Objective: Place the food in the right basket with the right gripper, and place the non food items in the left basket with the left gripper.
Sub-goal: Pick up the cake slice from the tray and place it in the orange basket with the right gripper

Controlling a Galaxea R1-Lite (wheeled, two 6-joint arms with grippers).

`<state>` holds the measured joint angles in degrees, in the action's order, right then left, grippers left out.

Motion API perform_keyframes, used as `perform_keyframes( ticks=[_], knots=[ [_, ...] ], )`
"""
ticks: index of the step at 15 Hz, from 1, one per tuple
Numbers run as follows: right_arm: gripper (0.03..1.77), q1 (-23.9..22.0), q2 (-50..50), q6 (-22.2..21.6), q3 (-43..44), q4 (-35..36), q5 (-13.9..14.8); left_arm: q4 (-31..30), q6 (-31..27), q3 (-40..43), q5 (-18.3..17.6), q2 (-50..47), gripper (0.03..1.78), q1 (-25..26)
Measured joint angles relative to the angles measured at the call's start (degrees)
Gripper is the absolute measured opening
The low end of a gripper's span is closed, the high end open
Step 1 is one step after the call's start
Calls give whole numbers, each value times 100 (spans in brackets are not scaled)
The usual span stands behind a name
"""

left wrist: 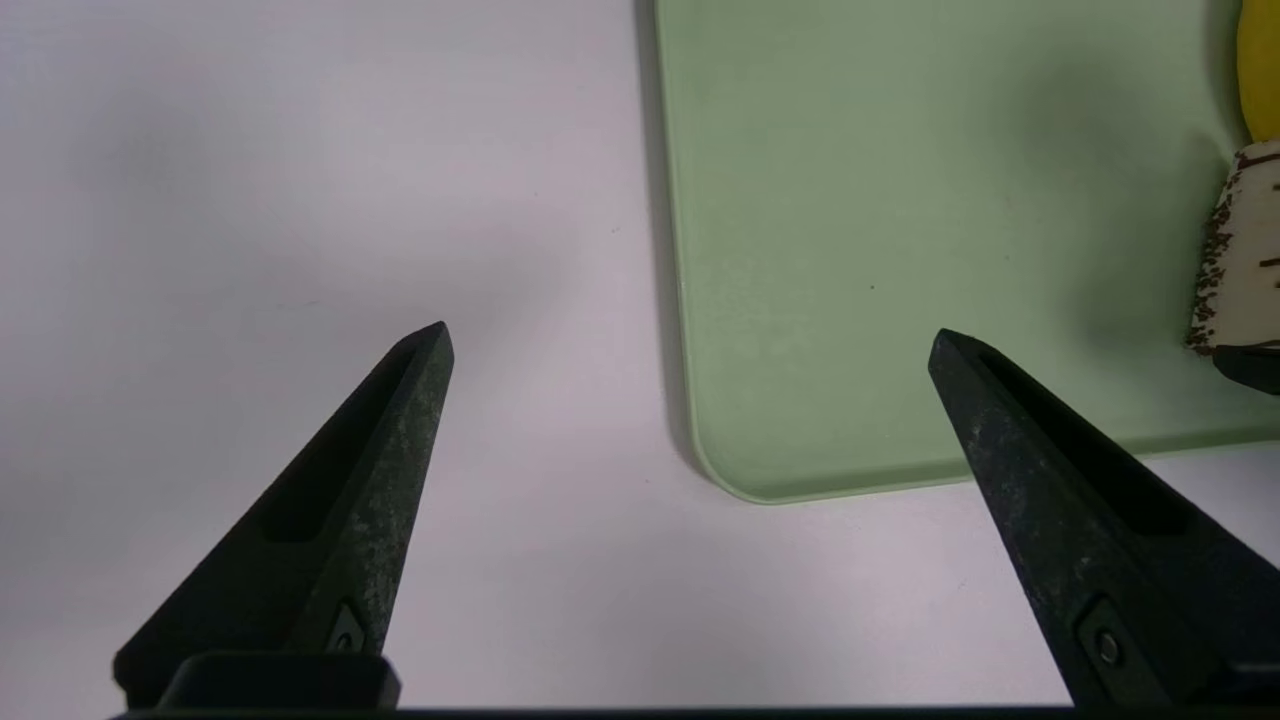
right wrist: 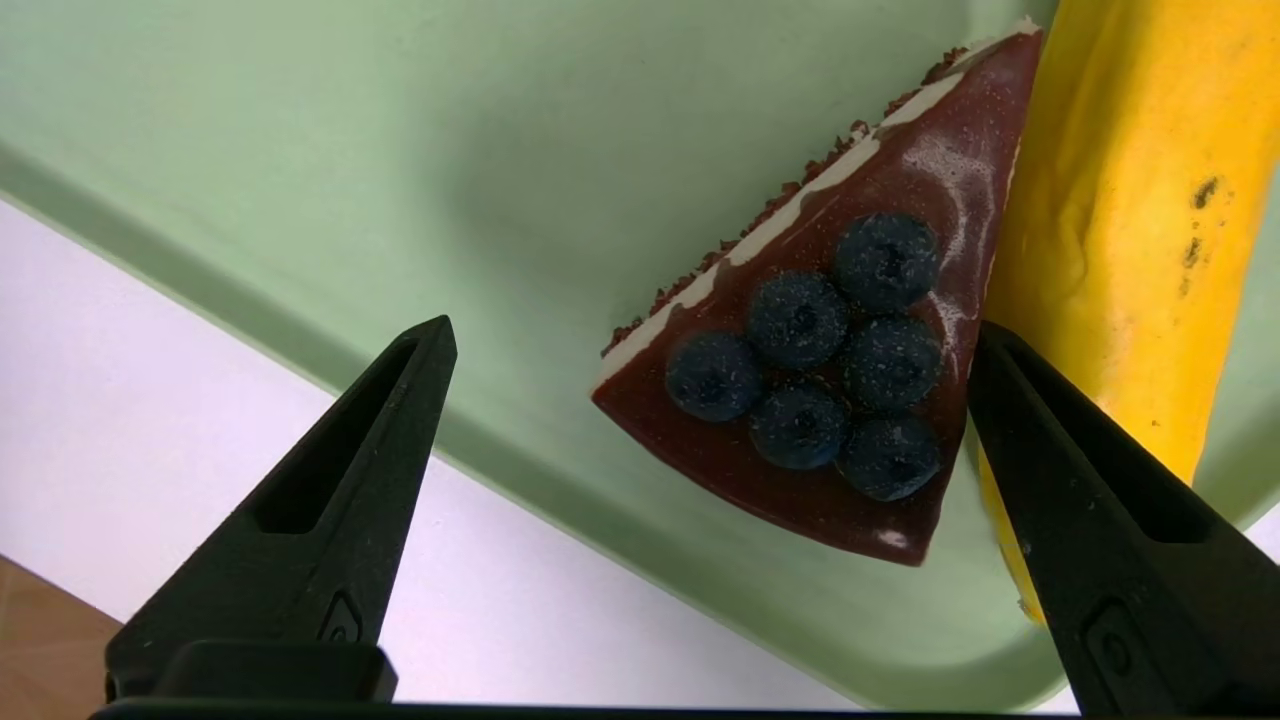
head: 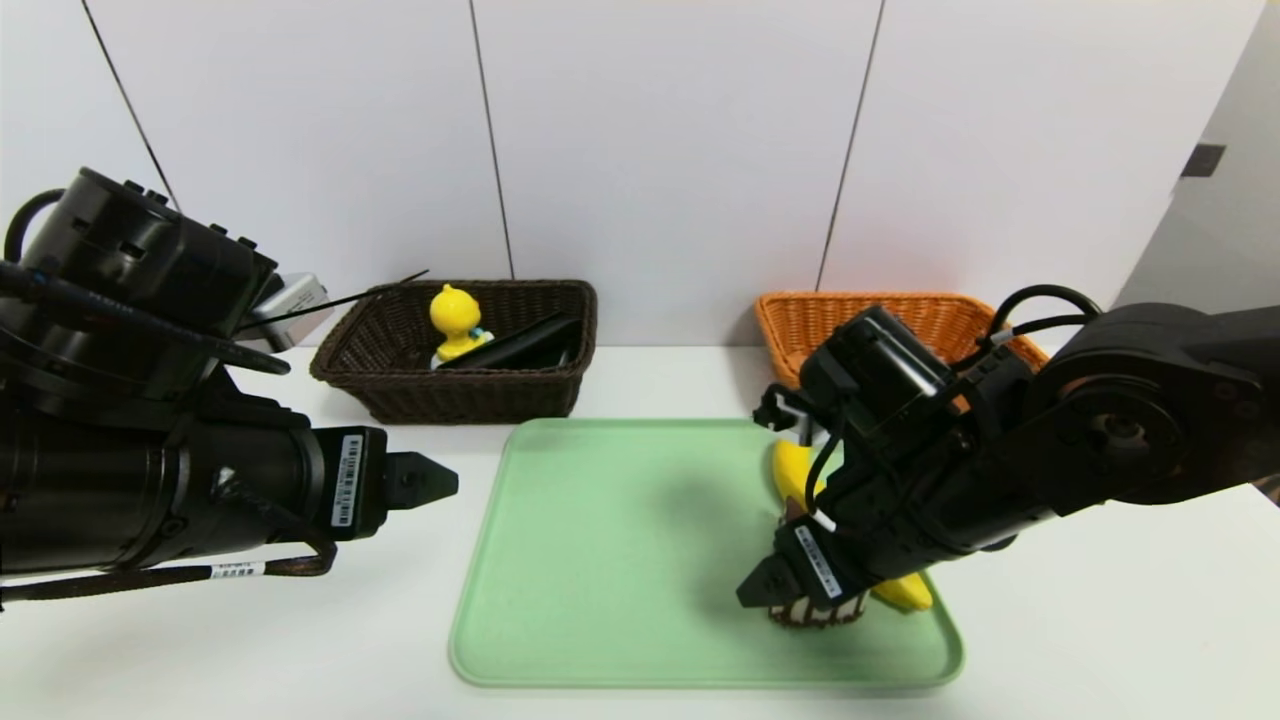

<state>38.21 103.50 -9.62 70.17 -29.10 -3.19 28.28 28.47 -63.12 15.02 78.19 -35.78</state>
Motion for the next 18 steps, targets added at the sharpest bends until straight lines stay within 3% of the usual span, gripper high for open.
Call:
perform_keyframes(
  ticks=[3, 7, 12, 14, 16, 18],
  knots=[
    [118, 0, 26, 15, -11, 2, 24, -83, 2, 59, -13, 0, 169, 0],
    [81, 24, 37, 37, -13, 2, 22, -94, 0, 72, -11, -2, 169, 0],
    [80, 68, -215, 122, 20, 127, 13, -94, -7, 72, -4, -33, 169, 0],
    [80, 49, -408, 113, 30, 490, 44, -94, -7, 72, 0, -41, 169, 0],
    [80, 5, -575, 100, 30, 958, 293, -94, -9, 72, -6, -46, 169, 0],
    [80, -20, -642, 105, 37, 1347, 788, -91, -7, 72, -4, -49, 169, 0]
  ],
)
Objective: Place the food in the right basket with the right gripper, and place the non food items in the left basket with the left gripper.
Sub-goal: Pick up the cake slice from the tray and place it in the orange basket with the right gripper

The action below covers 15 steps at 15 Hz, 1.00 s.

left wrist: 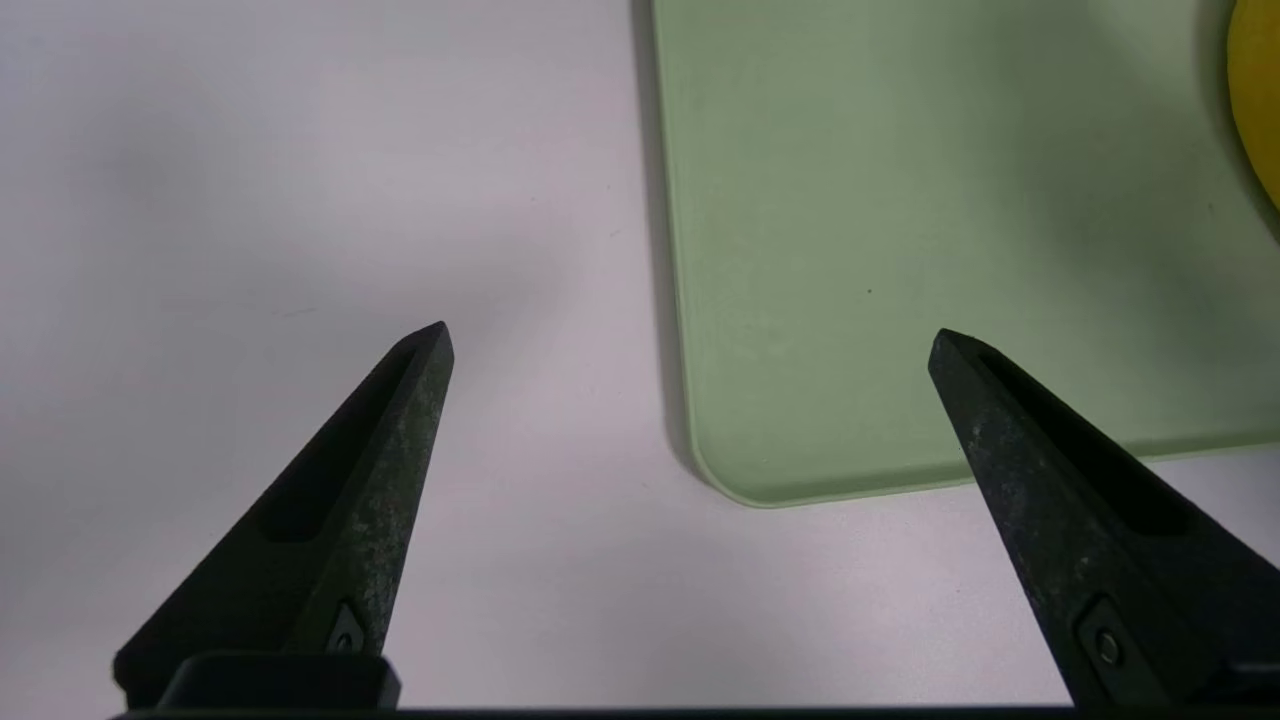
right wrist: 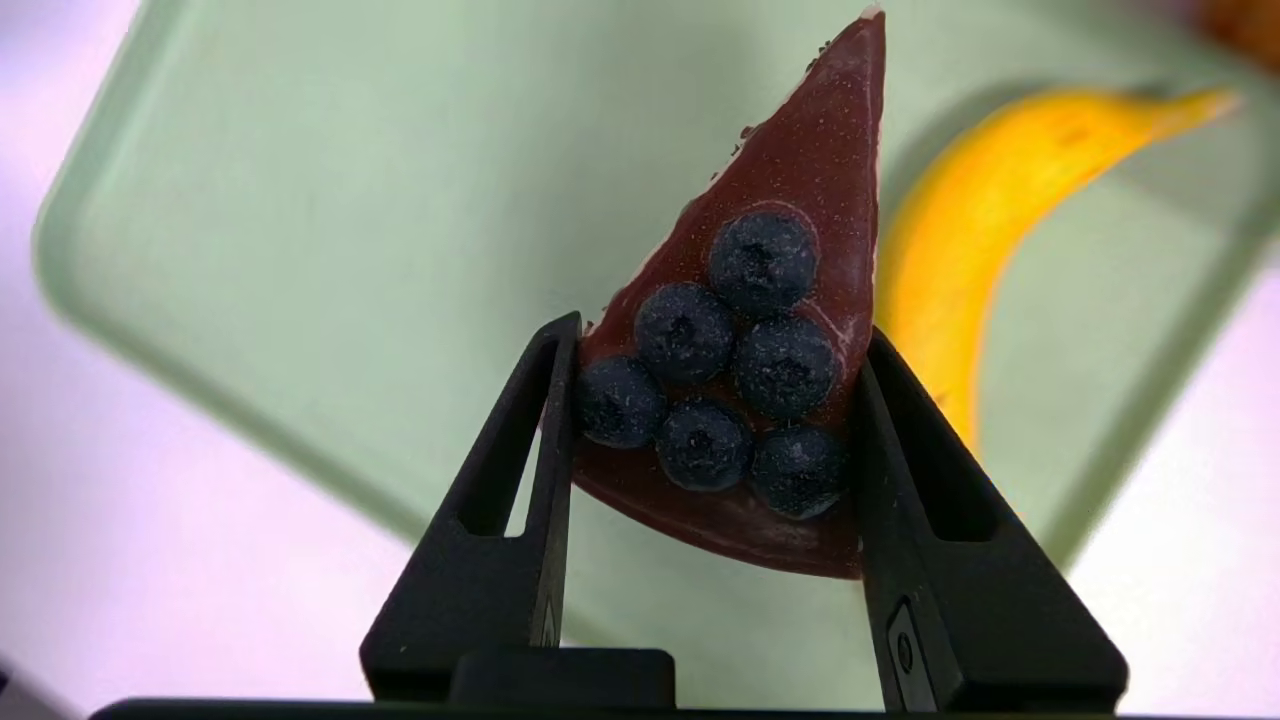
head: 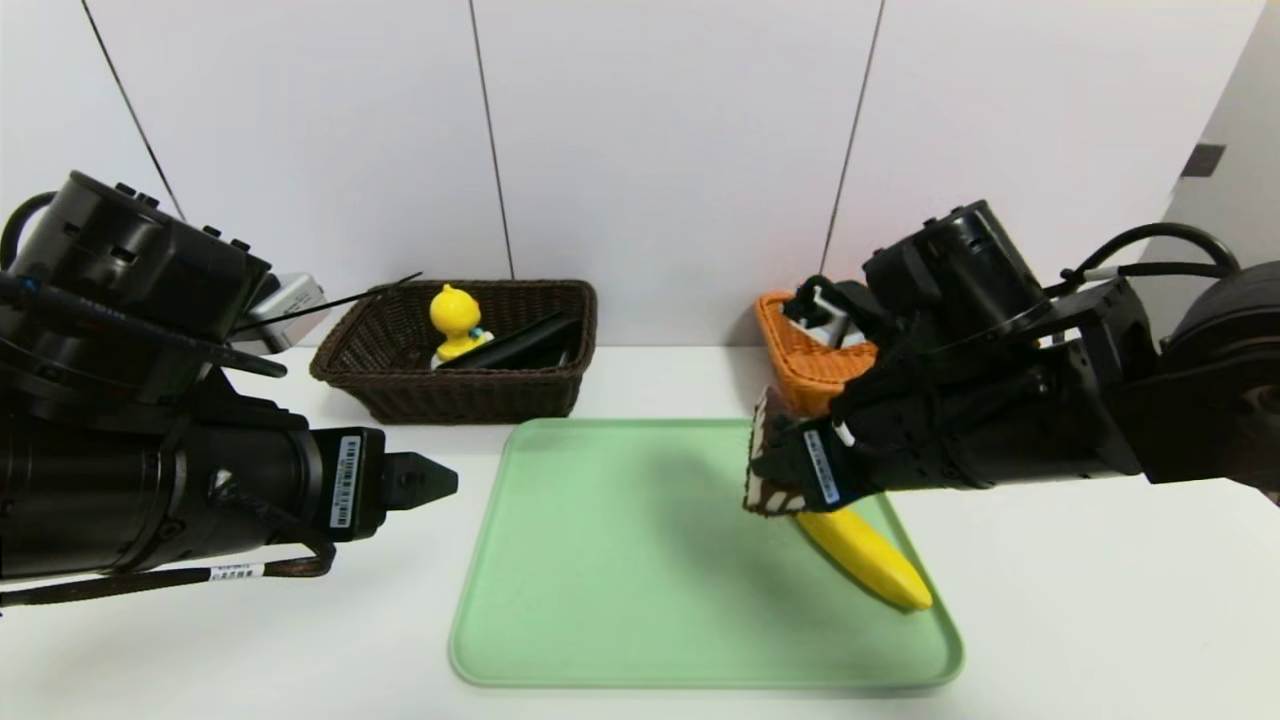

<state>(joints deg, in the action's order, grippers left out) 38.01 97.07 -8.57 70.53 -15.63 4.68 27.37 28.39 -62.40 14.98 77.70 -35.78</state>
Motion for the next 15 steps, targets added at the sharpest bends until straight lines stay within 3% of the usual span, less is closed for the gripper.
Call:
perform_keyframes(
  ticks=[2, 3, 7, 15],
  knots=[
    [79, -56, -5, 39, 16, 610, 501, -2, 0, 0, -5, -15, 169, 1],
    [79, -146, 6, 116, 46, 887, 621, -2, 5, 0, -11, -17, 169, 0],
    [79, -739, 246, 304, 441, 1282, 650, -2, 16, 0, -27, -17, 169, 1],
    [79, -1787, 1386, 364, 1676, 1280, 592, -127, -34, -16, -16, -9, 169, 0]
  ],
)
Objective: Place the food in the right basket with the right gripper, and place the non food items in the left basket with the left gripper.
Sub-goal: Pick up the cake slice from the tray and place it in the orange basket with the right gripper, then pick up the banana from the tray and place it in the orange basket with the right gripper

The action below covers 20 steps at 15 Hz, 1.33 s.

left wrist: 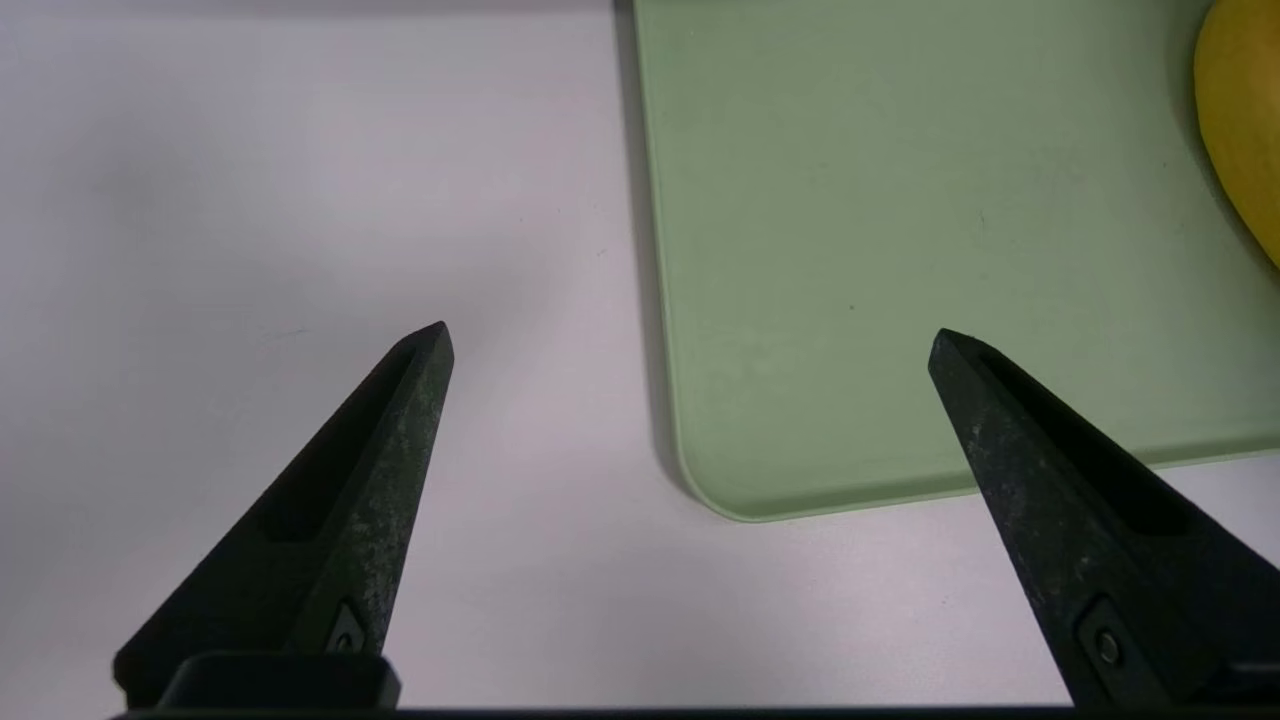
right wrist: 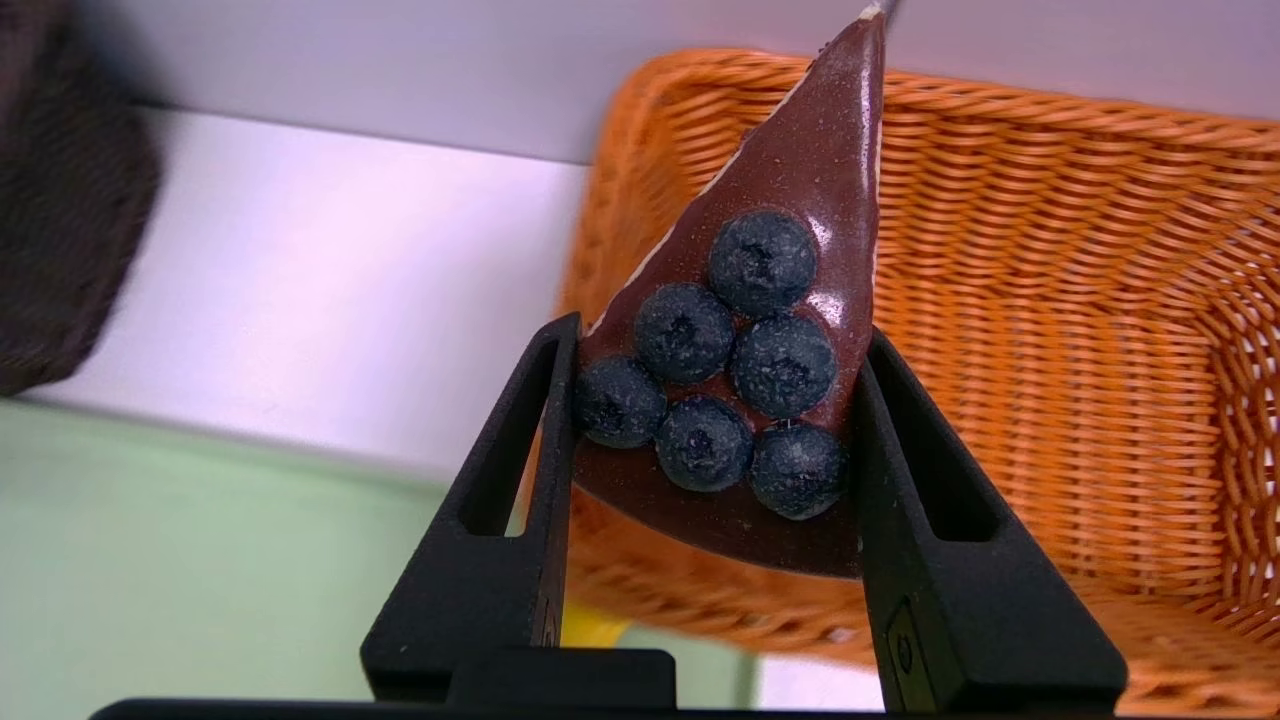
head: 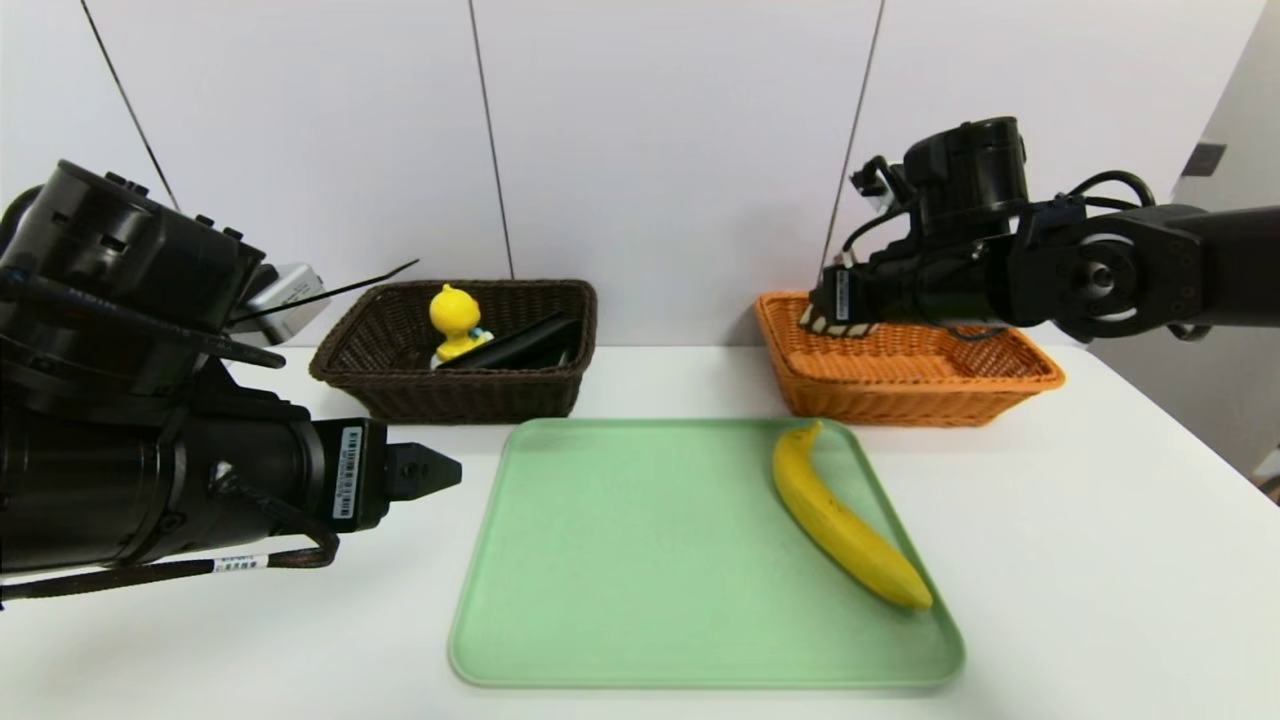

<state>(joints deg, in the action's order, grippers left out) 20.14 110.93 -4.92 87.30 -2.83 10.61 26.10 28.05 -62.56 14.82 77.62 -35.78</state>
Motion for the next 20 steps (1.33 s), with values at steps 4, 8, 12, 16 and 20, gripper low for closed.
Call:
perform_keyframes(
  ticks=[4, 8, 12, 16, 20],
  knots=[
    [79, -369, 607, 46, 432, -59, -13, -13, -29, 0, 0, -6, 169, 0],
    [87, -490, 916, 223, 549, -223, -27, -11, -20, -4, 2, -15, 169, 0],
    [121, -507, 1012, 272, 556, -312, -77, -13, -24, -6, 0, -48, 169, 1],
    [141, -529, 926, 267, 580, -500, -402, -13, -18, -15, 6, -77, 169, 1],
    [153, -538, 517, 240, 569, -800, -516, -13, -9, -15, 9, -110, 169, 1]
  ],
)
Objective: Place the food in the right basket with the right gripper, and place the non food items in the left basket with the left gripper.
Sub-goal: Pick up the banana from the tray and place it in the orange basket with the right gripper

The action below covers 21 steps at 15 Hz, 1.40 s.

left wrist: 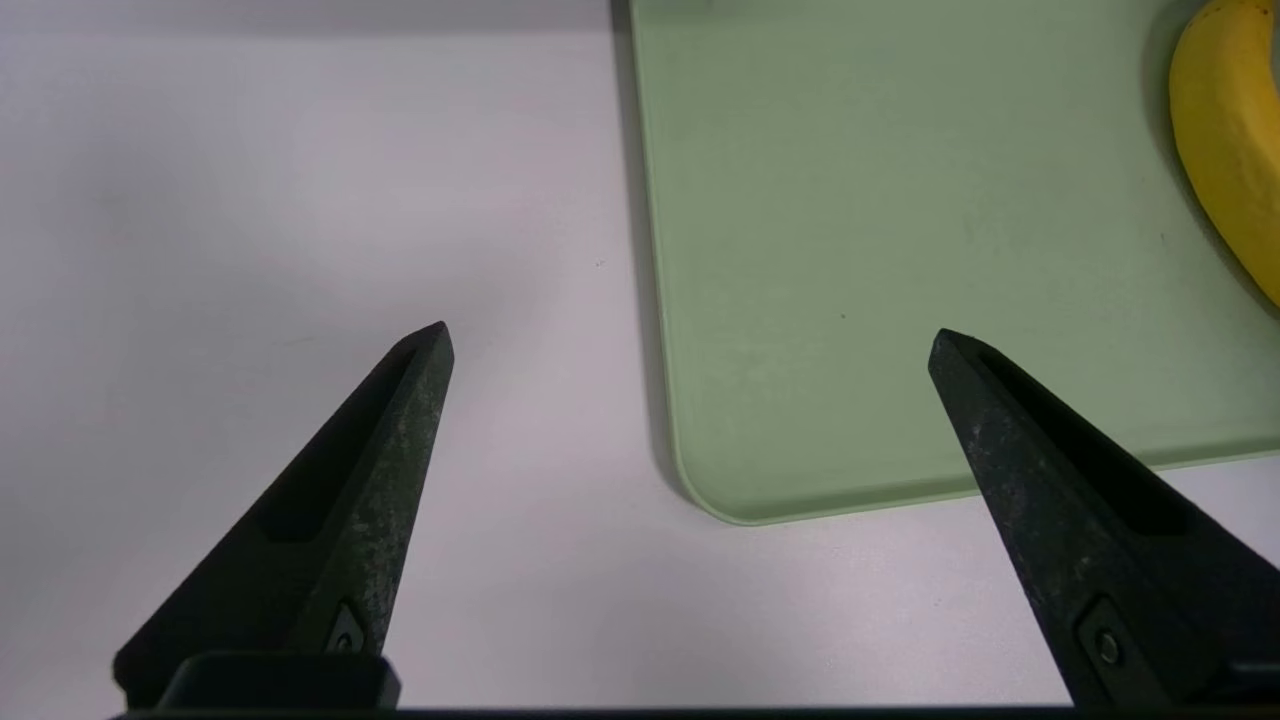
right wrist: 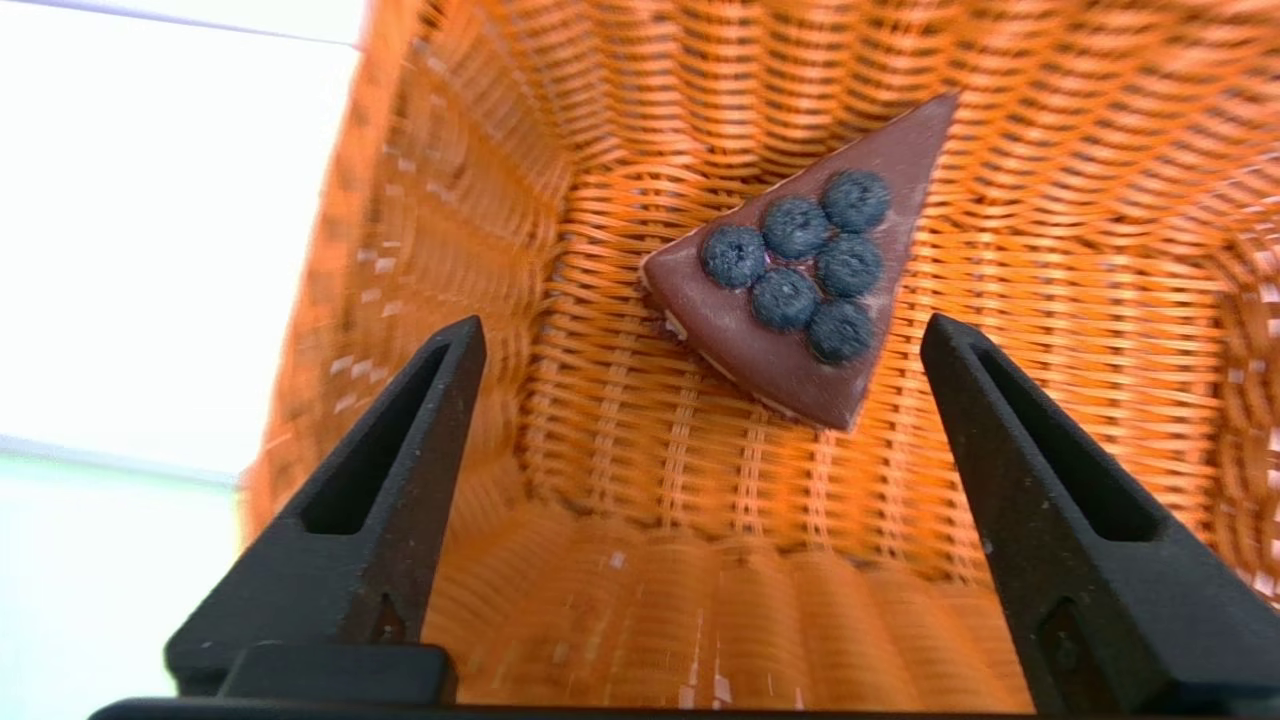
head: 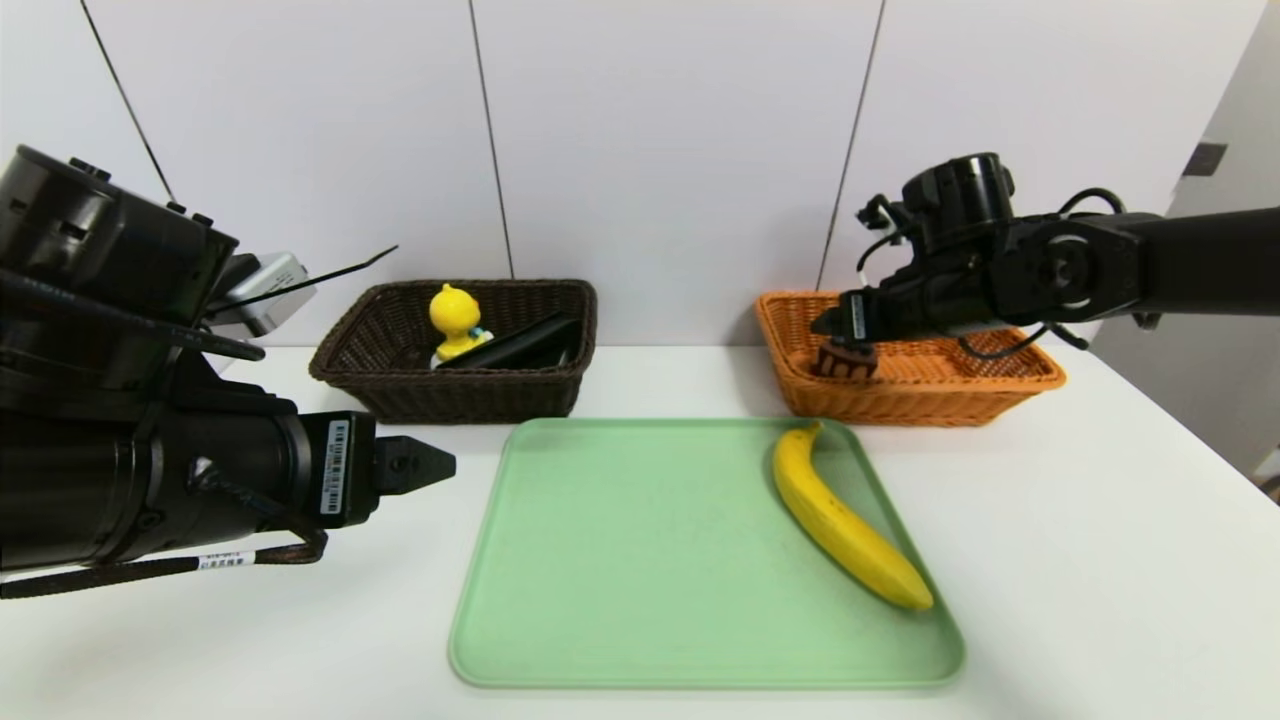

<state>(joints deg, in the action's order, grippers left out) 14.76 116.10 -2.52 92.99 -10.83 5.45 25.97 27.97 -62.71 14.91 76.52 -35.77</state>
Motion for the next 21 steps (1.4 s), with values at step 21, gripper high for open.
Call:
perform_keyframes(
  ticks=[21],
  knots=[
    [169, 1492, -1809, 371, -1435, -3110, -853, -78, 4, -5, -9, 27, 169, -1]
  ],
)
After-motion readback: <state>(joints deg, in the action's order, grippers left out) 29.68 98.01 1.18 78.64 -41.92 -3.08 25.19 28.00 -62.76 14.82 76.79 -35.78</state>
